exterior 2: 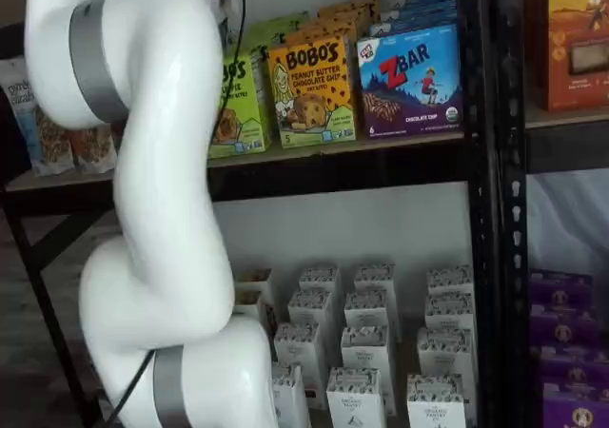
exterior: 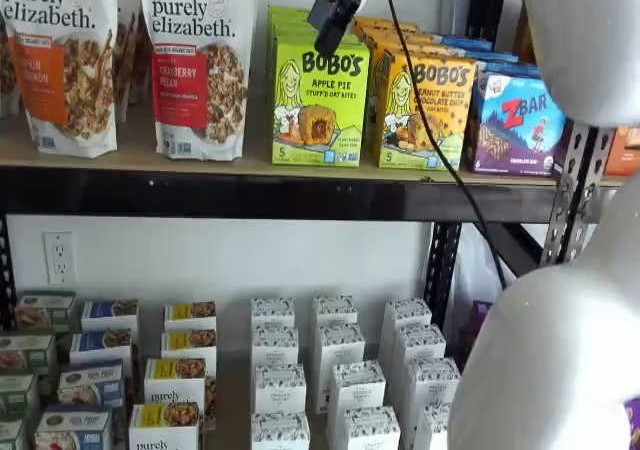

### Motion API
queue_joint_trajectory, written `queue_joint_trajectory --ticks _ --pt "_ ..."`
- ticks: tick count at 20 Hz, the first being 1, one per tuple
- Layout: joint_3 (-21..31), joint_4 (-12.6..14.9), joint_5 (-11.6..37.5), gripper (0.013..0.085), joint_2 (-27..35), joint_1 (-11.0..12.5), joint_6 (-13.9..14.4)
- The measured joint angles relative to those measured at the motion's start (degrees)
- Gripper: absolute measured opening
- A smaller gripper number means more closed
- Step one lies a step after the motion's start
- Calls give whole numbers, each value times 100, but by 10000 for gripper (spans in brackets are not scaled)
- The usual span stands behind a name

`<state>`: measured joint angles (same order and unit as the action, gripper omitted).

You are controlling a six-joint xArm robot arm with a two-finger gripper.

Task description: Pick the green box on the top shelf, the fourth from the left

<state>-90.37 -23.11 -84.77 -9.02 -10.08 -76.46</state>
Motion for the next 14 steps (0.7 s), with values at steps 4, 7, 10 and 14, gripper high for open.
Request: queue_joint_trajectory --ticks 4,7,10,14 --pt "-82 84 -53 850 106 25 -43" --pt "-131 146 -81 850 177 33 -65" --pt "-188 213 -134 850 246 34 -77" --pt "-243 317 -188 850 324 12 -77"
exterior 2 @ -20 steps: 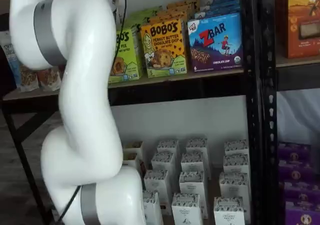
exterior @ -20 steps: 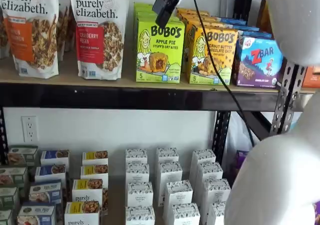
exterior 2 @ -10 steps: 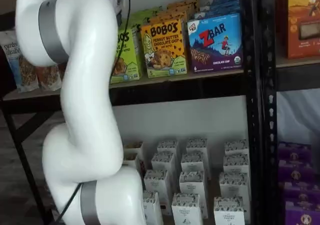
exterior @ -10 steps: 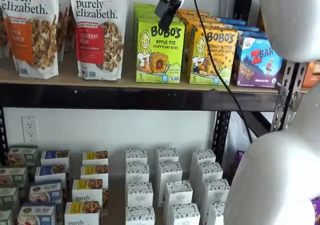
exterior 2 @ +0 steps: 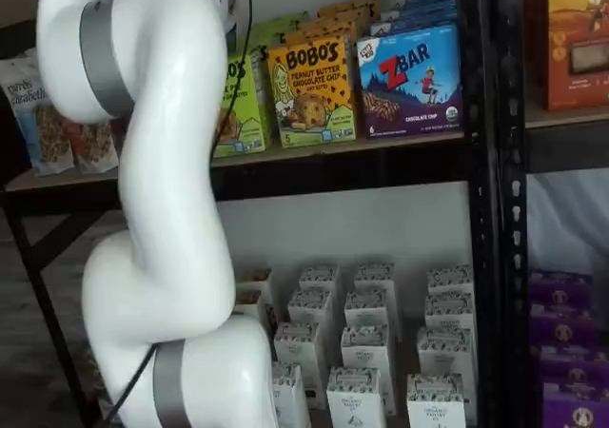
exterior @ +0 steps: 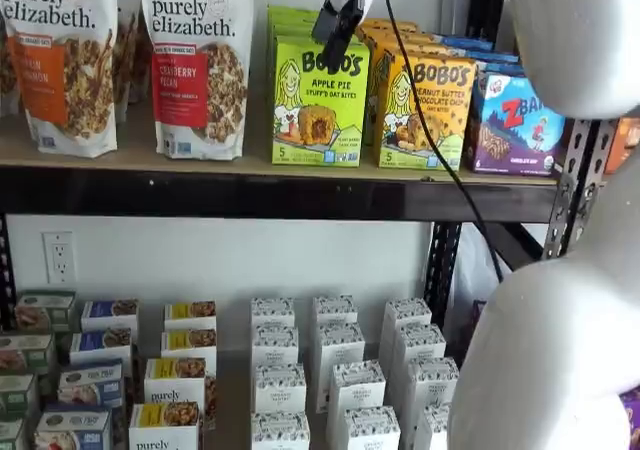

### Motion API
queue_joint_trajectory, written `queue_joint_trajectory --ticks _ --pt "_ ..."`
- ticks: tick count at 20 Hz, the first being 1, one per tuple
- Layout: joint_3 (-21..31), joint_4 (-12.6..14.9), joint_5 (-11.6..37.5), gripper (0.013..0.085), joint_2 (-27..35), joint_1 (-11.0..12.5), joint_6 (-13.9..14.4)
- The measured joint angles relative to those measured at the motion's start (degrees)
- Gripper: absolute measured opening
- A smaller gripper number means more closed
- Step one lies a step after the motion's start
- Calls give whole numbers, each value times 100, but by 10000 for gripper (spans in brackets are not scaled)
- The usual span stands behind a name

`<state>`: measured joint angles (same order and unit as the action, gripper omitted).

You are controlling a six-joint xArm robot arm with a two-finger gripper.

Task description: Pick the green box on the top shelf, the fourth from the left

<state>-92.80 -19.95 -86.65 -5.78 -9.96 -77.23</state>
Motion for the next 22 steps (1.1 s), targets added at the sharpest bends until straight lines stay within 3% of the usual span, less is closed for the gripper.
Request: queue_joint_trajectory --ticks 11,22 --pt "23 362 -18 850 66 -159 94" --pt "125 510 -10 850 78 -225 117"
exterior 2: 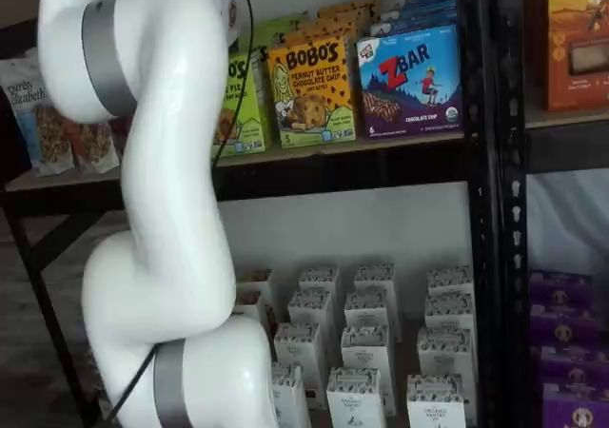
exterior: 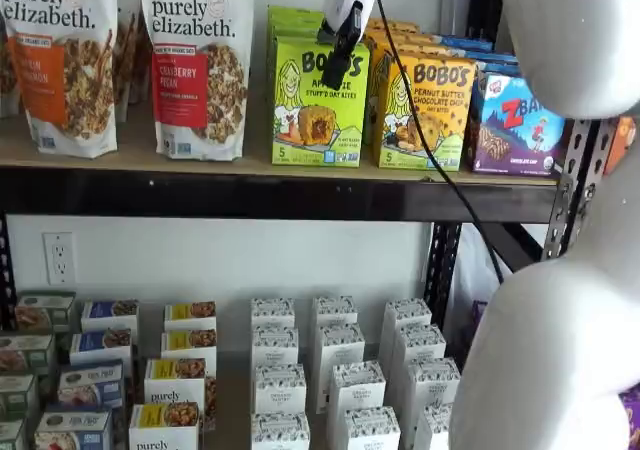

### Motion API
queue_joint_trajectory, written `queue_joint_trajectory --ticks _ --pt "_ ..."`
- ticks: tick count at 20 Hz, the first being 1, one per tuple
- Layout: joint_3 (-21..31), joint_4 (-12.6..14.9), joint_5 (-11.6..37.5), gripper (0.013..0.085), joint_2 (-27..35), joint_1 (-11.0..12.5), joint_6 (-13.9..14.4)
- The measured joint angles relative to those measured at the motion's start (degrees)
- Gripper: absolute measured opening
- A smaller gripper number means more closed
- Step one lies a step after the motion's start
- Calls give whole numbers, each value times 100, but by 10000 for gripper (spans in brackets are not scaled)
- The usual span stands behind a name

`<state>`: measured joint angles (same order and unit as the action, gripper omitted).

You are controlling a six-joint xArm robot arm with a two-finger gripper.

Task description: Pick the green box on the top shelf, the fourth from the left

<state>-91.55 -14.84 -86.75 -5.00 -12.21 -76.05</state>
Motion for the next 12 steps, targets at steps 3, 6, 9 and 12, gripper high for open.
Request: queue_joint_trajectory --ticks 3,6,9,12 --pt "35 64 15 850 -8 -31 20" --pt "65 102 28 850 -16 -57 37" --pt "84 79 40 850 -23 -67 47" --pt "86 112 38 850 -23 -91 67"
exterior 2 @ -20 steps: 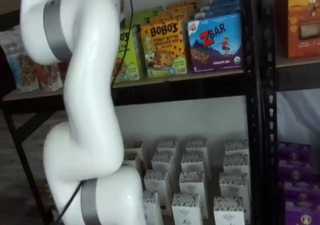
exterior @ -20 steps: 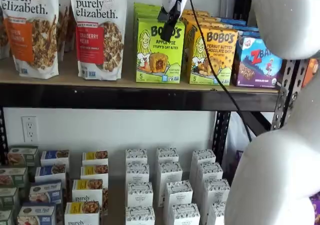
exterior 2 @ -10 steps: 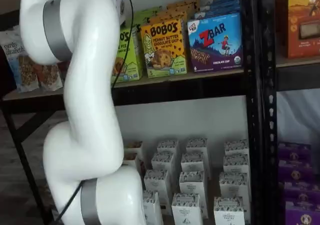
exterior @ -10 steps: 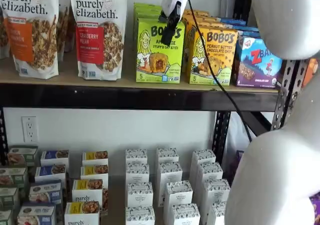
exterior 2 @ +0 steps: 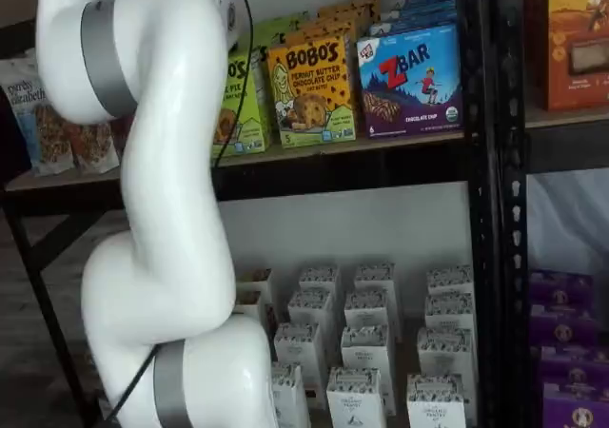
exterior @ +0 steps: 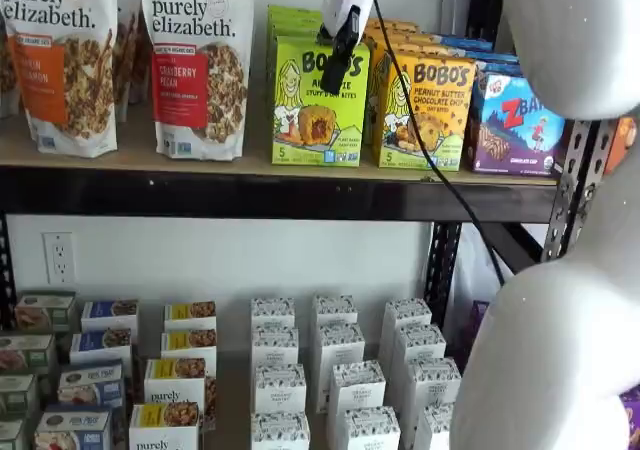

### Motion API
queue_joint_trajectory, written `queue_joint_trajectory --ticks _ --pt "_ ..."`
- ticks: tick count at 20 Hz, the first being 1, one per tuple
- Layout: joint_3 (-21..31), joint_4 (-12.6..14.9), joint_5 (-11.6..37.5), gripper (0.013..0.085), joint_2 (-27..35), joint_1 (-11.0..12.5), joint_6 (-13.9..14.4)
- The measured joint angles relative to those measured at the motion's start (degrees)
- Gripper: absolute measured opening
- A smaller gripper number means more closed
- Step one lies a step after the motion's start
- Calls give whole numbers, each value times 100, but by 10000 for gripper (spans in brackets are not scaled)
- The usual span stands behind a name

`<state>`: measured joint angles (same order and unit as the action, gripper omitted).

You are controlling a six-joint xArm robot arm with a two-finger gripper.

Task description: Pick the green box on the top shelf, the fourth from the left

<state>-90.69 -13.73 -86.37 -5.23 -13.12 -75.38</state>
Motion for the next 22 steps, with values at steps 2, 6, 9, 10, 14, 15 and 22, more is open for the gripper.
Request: queue_joint_trajectory --ticks 2,6,9,10,14,15,22 --pt "27 34 21 810 -12 -21 16" --pt "91 22 75 730 -41 -32 21" --pt "127 -5 110 650 -61 -27 13" --pt "134 -15 116 650 -66 -24 11" --pt "132 -57 117 610 -75 -13 4" --pt "127 -66 116 610 -75 -11 4" --pt "77 -90 86 490 -72 -8 14"
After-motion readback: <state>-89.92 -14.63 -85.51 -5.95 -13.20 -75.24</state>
